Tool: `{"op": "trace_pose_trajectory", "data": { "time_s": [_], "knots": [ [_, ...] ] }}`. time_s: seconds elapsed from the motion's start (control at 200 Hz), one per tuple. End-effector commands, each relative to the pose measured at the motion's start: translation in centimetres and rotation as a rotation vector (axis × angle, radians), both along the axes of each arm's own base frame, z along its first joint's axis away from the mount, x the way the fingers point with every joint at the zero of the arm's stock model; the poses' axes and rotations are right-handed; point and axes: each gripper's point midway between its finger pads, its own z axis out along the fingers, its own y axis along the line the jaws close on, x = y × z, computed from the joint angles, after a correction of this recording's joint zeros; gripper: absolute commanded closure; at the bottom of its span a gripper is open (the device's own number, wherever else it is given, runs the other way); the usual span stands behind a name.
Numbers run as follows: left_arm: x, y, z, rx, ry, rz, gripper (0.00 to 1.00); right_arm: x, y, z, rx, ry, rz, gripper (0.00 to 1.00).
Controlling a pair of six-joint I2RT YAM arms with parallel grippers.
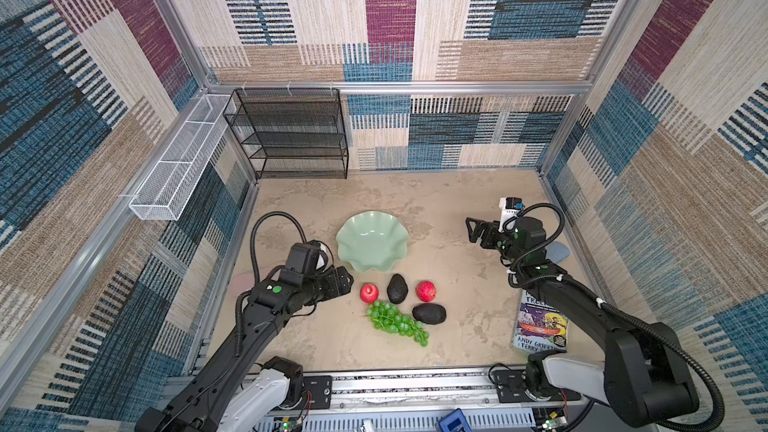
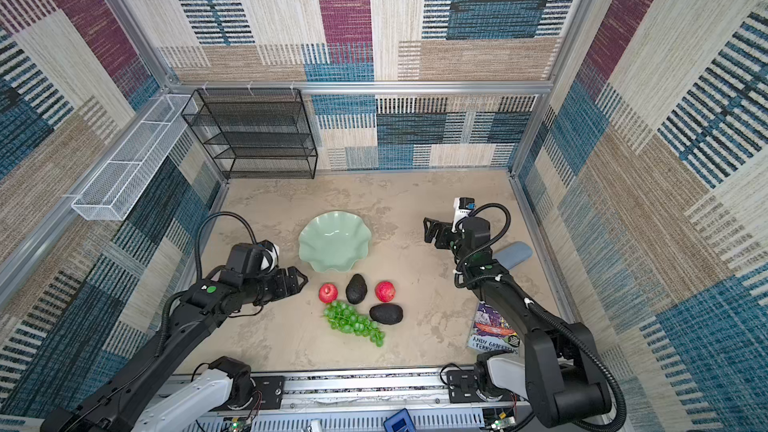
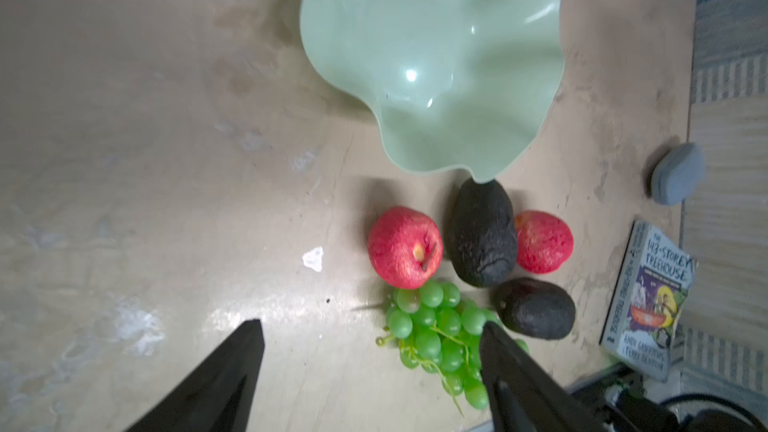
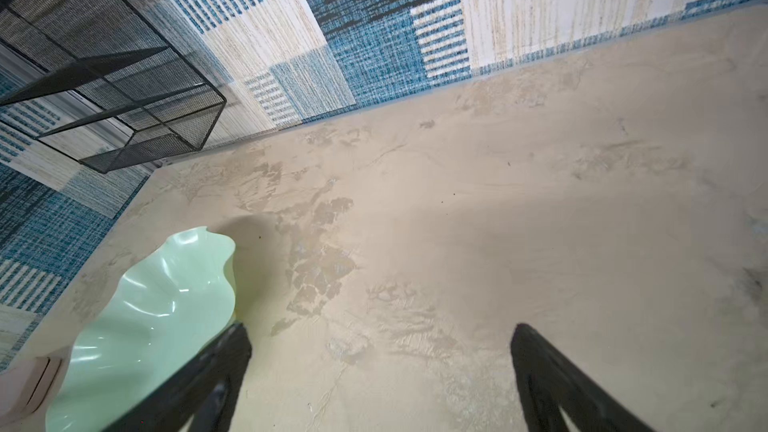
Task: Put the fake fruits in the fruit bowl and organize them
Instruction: 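Lower the left gripper and grasp the red apple beside the bowl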
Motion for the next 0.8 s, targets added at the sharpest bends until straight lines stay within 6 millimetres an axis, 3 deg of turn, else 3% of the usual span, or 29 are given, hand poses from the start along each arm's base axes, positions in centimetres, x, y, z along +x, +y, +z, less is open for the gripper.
{"op": "trace_pose_trajectory", "data": {
  "time_s": [0.0,0.18,0.476,0.796],
  "knots": [
    [-0.7,-0.2,-1.2,0.056,0.045,0.039,0.15,-0.1,-0.3,-0.3,-0.006,0.002,-0.016,0.00],
    [0.0,-2.3,-1.9,0.132,0.042,-0.020,0.14,-0.5,-0.4,-0.5,-0.009,0.008,-0.017,0.00],
    [2.9,-6.2,-3.3,0.170,0.049,-0.084,0.14,-1.6,-0.5,-0.7,-0.005,0.005,-0.014,0.00],
    [3.1,-6.8,-6.4,0.241,0.117,-0.090,0.19,-2.4,-0.2,-0.2,0.006,-0.016,0.008,0.00]
  ]
}}
